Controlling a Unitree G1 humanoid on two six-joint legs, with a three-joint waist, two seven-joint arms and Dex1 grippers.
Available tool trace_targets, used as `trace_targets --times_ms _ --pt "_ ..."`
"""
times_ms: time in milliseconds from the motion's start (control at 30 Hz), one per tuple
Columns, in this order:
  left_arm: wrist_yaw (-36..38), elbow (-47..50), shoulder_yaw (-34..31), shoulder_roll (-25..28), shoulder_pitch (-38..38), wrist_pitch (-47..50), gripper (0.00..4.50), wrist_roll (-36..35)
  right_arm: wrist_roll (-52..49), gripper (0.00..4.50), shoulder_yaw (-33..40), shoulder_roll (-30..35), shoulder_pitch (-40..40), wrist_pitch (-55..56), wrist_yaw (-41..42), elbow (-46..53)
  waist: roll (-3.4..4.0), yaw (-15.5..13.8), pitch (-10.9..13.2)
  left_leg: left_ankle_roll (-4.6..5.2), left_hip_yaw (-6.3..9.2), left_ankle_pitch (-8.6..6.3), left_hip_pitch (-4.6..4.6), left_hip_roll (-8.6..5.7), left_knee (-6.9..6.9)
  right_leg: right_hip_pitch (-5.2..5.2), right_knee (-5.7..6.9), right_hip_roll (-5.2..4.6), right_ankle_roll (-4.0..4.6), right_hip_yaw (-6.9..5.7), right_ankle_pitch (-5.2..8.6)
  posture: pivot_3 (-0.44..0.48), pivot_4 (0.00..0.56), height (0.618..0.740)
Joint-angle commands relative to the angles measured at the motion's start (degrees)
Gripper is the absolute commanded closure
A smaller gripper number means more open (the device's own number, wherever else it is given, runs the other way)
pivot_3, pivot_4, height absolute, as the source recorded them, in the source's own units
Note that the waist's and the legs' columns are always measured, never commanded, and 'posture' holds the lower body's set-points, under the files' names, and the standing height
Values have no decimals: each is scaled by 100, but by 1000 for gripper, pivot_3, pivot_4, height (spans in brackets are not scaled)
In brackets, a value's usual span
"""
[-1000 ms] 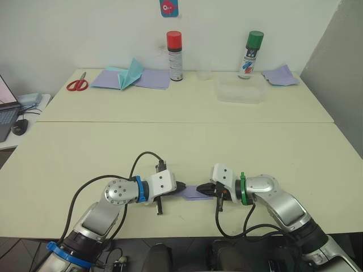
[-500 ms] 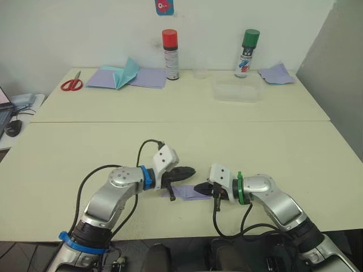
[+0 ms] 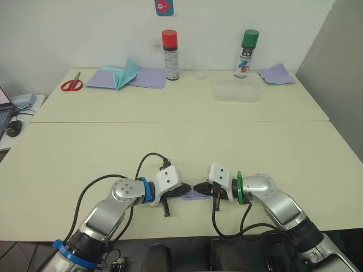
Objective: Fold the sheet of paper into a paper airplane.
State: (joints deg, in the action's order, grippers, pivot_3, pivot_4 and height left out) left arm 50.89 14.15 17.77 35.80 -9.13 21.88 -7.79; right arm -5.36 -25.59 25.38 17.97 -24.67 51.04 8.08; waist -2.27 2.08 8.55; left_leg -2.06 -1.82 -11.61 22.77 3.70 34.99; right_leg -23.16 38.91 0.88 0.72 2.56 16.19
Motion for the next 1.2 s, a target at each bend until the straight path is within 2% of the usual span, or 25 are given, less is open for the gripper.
trace_targets --times_ms 33,133,233,333,467,700,933,1067,1200 --pt "-216 -263 -258 -47 158 476 4500 -103 159 4477 -83 99 -84 -181 -28 -179 0 -2 0 0 0 0 1 0 0 0 0 0 0 -3 0 0 150 740" --pt "-531 -473 -844 -392 108 1315 4500 -696 168 4477 -95 97 -86 -143 -21 -217 0 -7 0 0 1 0 0 -1 0 1 0 0 0 -4 0 0 150 740" --pt "-472 -482 -1033 -299 247 1845 4500 -988 175 4477 -114 104 -101 -103 -19 -242 -2 -5 0 0 4 0 -2 -3 2 0 0 0 2 -3 2 0 150 740" --pt "-350 -375 -819 66 491 1698 4500 -815 168 4477 -124 113 -100 -96 -18 -243 -2 21 -1 0 15 0 -19 -2 1 5 0 3 11 4 6 0 150 740" --pt "-404 -204 -848 191 689 1850 4500 -944 172 4477 -124 114 -92 -92 -26 -248 4 28 -4 -1 25 -1 -57 -1 -6 4 0 2 34 12 20 0 150 740" --pt "-798 -371 -1420 25 631 2377 4500 -1342 176 4477 -151 137 -151 -101 -23 -176 3 27 -4 -2 26 -1 -68 -2 -9 8 -2 -6 37 18 22 0 150 740" --pt "-567 -103 -1788 565 832 2395 4500 -1631 185 4477 -178 107 -125 -66 -7 -213 9 38 1 -2 35 -2 -79 1 -14 7 -2 -3 39 15 23 0 150 740" --pt "-372 324 -2043 572 596 2523 4500 -2201 195 4477 -197 66 -94 -32 2 -259 11 40 21 -4 37 -3 -76 5 -16 1 -3 -11 40 19 24 0 150 740" --pt "-332 641 -2183 448 215 2674 4500 -2631 202 4477 -210 44 -83 -23 11 -269 -24 38 72 -6 36 -4 -61 6 -16 -6 -11 -12 40 16 24 0 150 740"
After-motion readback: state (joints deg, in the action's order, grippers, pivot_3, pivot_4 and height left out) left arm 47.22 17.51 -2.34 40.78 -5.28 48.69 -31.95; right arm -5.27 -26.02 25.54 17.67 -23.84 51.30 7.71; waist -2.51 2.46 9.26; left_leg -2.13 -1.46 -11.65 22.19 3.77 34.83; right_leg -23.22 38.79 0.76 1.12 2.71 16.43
